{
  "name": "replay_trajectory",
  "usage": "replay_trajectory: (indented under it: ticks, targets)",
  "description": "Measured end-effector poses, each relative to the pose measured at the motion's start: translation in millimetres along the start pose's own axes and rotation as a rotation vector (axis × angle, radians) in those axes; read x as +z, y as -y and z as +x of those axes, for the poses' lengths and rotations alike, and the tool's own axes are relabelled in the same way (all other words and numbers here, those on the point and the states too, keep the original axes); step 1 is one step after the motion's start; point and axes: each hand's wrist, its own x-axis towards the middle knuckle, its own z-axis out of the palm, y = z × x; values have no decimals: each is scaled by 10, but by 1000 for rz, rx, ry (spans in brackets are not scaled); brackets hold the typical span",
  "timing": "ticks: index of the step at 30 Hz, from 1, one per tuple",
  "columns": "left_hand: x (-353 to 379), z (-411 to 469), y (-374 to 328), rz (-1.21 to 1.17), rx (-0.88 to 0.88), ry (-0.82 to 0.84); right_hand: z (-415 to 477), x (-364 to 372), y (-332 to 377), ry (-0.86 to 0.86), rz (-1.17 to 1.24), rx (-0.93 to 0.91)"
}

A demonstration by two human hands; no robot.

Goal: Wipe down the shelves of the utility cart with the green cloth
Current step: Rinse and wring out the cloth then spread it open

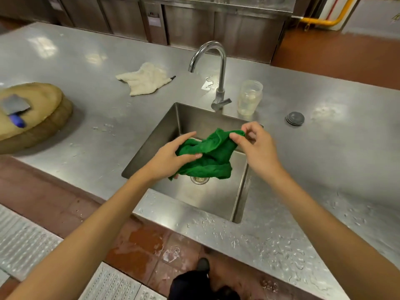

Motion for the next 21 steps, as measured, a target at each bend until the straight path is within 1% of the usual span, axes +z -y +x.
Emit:
replay_trajectory:
  ticks: [2, 4, 6, 9, 10, 12, 13, 14, 16, 17, 18, 19, 21]
  targets:
    - [-41, -165, 41, 89, 42, -8, -96, 72, 145, 7, -30, -82]
    - [-97, -301, 78, 226, 80, -22, -196, 192, 314, 0, -35, -154]
    - [-188, -388, 106, 371, 87, -33, -274, 314, 476, -11, -40, -190]
    - [-423, -535, 87, 627, 113, 24, -359, 506, 695, 41, -68, -251]
    - [-530, -610, 66, 639, 127, 18, -381, 580, 777, 53, -70, -267]
    - [-770, -791, 16, 537, 178, -51, -419, 745, 954, 61, -68, -280]
    - [-897, -882, 1, 435, 204, -65, -438, 834, 1049, 63, -58, -278]
    - [-1025, -966, -17, 296, 210, -33, -455, 925, 1152, 67, -41, -275]
    - [-1254, -1120, -81, 9, 168, 116, -502, 1109, 1347, 94, -38, -291]
    - [-1346, -1164, -109, -53, 168, 165, -526, 1213, 1434, 120, -68, -316]
    - [-1412, -1187, -140, -56, 198, 177, -553, 1328, 1509, 150, -108, -344]
    - [-1460, -1207, -167, -46, 235, 166, -587, 1456, 1582, 173, -136, -367]
    - [-1550, -1258, -184, -54, 292, 77, -661, 1711, 1700, 170, -121, -384]
